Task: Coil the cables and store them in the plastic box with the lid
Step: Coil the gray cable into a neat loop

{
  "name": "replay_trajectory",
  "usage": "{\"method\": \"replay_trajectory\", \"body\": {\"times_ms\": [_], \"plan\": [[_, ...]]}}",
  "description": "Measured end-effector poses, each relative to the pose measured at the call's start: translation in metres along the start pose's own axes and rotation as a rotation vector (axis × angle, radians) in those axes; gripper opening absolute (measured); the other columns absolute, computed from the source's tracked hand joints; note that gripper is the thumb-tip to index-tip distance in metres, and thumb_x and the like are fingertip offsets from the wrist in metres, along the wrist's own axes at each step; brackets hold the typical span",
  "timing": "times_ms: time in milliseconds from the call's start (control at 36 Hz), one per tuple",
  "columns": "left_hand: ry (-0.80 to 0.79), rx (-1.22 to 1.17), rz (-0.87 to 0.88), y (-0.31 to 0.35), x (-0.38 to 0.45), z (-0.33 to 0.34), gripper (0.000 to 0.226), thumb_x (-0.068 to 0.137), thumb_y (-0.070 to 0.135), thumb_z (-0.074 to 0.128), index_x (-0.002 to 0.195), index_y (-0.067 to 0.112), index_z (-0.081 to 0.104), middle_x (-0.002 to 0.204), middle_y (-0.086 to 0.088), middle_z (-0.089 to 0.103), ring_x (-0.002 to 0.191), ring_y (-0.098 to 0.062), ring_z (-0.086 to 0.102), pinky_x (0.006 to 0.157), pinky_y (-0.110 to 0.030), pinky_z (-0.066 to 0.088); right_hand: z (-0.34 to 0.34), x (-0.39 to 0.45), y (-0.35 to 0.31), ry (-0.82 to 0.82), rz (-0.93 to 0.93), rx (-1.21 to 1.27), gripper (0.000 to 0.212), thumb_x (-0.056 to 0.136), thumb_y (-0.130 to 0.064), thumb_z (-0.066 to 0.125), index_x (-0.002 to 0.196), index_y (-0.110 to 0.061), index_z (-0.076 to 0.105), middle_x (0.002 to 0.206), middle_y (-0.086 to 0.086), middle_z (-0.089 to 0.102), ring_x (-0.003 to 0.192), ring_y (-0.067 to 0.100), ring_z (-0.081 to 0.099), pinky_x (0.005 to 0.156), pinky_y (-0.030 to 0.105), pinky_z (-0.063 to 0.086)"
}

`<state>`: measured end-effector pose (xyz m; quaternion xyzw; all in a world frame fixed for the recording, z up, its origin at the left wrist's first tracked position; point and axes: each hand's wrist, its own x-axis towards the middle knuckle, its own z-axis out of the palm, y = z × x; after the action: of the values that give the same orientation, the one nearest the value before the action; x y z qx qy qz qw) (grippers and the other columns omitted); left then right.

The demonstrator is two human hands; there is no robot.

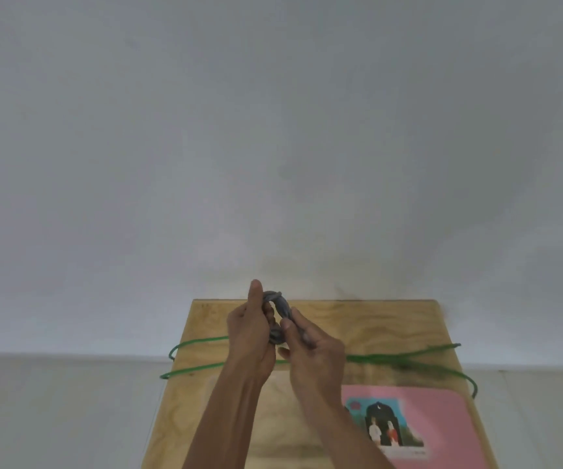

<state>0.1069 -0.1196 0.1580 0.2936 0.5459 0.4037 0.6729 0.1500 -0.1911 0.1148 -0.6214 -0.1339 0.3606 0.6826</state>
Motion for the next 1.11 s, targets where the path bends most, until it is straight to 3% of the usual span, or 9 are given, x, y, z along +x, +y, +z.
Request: {"method": "replay_trajectory", "body": {"times_ms": [83, 194, 333, 500, 639, 722, 861, 1000, 1111], "plan": [[0.09, -0.002, 0.03, -0.017, -0.003, -0.008, 0.05, 0.098, 0.042, 0.057, 0.06, 0.008, 0.054, 0.052, -0.002, 0.044, 0.045, -0.016, 0.034, 0.052, -0.03, 0.028, -0.006, -0.005, 0.012, -0.022, -0.04, -0.058, 0.027, 0.087, -0.011, 0.073, 0.114, -0.018, 0.074, 0.101, -0.008, 0.077, 0.092, 0.007, 0.074, 0.084, 0.032, 0.061], [0.116, -0.056, -0.004, -0.027, -0.005, -0.024, 0.049, 0.098, 0.042, 0.056, 0.061, 0.01, 0.056, 0.051, 0.0, 0.047, 0.041, -0.011, 0.039, 0.048, -0.027, 0.031, -0.011, -0.014, 0.026, -0.109, -0.079, -0.104, 0.027, 0.088, -0.011, 0.072, 0.115, -0.017, 0.074, 0.09, -0.026, 0.073, 0.086, -0.009, 0.069, 0.077, 0.01, 0.054], [0.121, -0.11, -0.076, -0.037, -0.005, -0.048, 0.047, 0.098, 0.043, 0.056, 0.066, 0.008, 0.056, 0.054, -0.001, 0.048, 0.046, -0.013, 0.042, 0.052, -0.03, 0.036, -0.009, -0.024, 0.043, -0.103, -0.015, -0.097, 0.026, 0.084, -0.02, 0.076, 0.107, -0.033, 0.076, 0.095, -0.014, 0.078, 0.089, 0.016, 0.075, 0.08, 0.045, 0.062], [0.05, -0.021, -0.108, -0.04, 0.007, -0.076, 0.05, 0.097, 0.047, 0.054, 0.066, 0.007, 0.058, 0.056, -0.001, 0.052, 0.048, -0.013, 0.044, 0.052, -0.03, 0.039, 0.002, -0.035, 0.055, -0.071, 0.021, -0.058, 0.028, 0.081, -0.01, 0.079, 0.106, -0.023, 0.077, 0.093, -0.003, 0.079, 0.087, 0.019, 0.076, 0.075, 0.039, 0.063], [0.009, 0.124, -0.088, -0.041, 0.026, -0.103, 0.062, 0.096, 0.054, 0.051, 0.053, 0.011, 0.062, 0.06, -0.007, 0.049, 0.055, -0.02, 0.044, 0.059, -0.038, 0.039, 0.025, -0.046, 0.075, -0.006, 0.108, -0.002, 0.031, 0.079, -0.002, 0.078, 0.092, -0.03, 0.079, 0.096, 0.007, 0.079, 0.09, 0.028, 0.075, 0.071, 0.036, 0.061], [0.009, 0.278, -0.075, -0.043, 0.038, -0.12, 0.064, 0.094, 0.061, 0.045, 0.07, 0.003, 0.058, 0.067, -0.013, 0.049, 0.063, -0.023, 0.046, 0.065, -0.04, 0.039, 0.036, -0.05, 0.093, 0.036, 0.086, -0.102, 0.03, 0.08, -0.005, 0.079, 0.095, -0.03, 0.079, 0.093, 0.002, 0.079, 0.089, 0.023, 0.076, 0.077, 0.038, 0.061], [0.1, 0.567, 0.128, -0.053, 0.059, -0.156, 0.055, 0.103, 0.052, 0.034, 0.092, 0.011, 0.068, 0.089, -0.002, 0.07, 0.087, -0.019, 0.064, 0.082, -0.037, 0.049, 0.04, -0.055, 0.112, 0.094, 0.054, -0.355, 0.027, 0.08, -0.011, 0.08, 0.106, -0.018, 0.077, 0.083, -0.013, 0.077, 0.079, 0.002, 0.072, 0.078, 0.025, 0.059], [0.096, 0.755, 0.419, -0.077, 0.082, -0.194, 0.032, 0.106, 0.025, 0.04, 0.105, 0.011, 0.069, 0.104, -0.001, 0.066, 0.102, -0.023, 0.061, 0.087, -0.031, 0.044, 0.03, -0.059, 0.135, 0.138, 0.104, -0.51, 0.027, 0.08, -0.013, 0.08, 0.106, -0.018, 0.078, 0.091, -0.005, 0.079, 0.08, -0.004, 0.07, 0.074, 0.014, 0.056], [-0.047, 0.861, 0.522, -0.107, 0.09, -0.211, 0.047, 0.103, 0.04, 0.034, 0.121, 0.01, 0.066, 0.122, -0.002, 0.066, 0.119, -0.02, 0.056, 0.102, -0.036, 0.045, 0.03, -0.055, 0.156, 0.12, 0.173, -0.571, 0.026, 0.079, -0.011, 0.081, 0.105, -0.012, 0.078, 0.09, -0.003, 0.078, 0.071, -0.02, 0.063, 0.066, -0.001, 0.046]]}}
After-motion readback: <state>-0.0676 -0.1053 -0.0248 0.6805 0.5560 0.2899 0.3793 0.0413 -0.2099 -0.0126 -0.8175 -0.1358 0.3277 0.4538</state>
